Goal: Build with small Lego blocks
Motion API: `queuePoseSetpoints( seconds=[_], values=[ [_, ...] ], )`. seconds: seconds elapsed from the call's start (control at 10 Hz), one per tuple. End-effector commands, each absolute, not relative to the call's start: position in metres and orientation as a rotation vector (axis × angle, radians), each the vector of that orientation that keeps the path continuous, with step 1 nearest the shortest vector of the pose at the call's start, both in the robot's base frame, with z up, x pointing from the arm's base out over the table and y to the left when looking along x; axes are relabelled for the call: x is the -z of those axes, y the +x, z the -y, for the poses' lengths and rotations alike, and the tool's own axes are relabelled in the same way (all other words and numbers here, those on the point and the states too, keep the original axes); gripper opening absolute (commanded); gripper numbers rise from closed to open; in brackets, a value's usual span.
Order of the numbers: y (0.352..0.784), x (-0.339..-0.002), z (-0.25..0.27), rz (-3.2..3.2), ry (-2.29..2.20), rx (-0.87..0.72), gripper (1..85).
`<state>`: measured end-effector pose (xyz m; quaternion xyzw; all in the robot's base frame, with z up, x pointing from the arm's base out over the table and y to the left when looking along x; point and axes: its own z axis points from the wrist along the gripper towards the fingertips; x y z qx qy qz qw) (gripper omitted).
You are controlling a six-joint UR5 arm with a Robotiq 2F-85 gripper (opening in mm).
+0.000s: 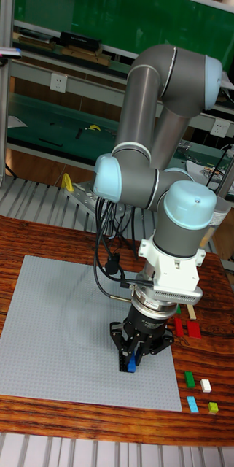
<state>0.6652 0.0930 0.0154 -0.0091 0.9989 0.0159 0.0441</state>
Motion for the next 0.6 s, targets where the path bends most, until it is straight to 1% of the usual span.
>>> queuePoseSetpoints(
  seconds=[0.0, 0.5],
  values=[
    [0.6654, -0.0160, -0.0951, -3.052, -0.006, -0.071, 1.3],
    [0.6637, -0.0142, -0.0953, -3.052, -0.013, -0.073, 1.3]
  ],
)
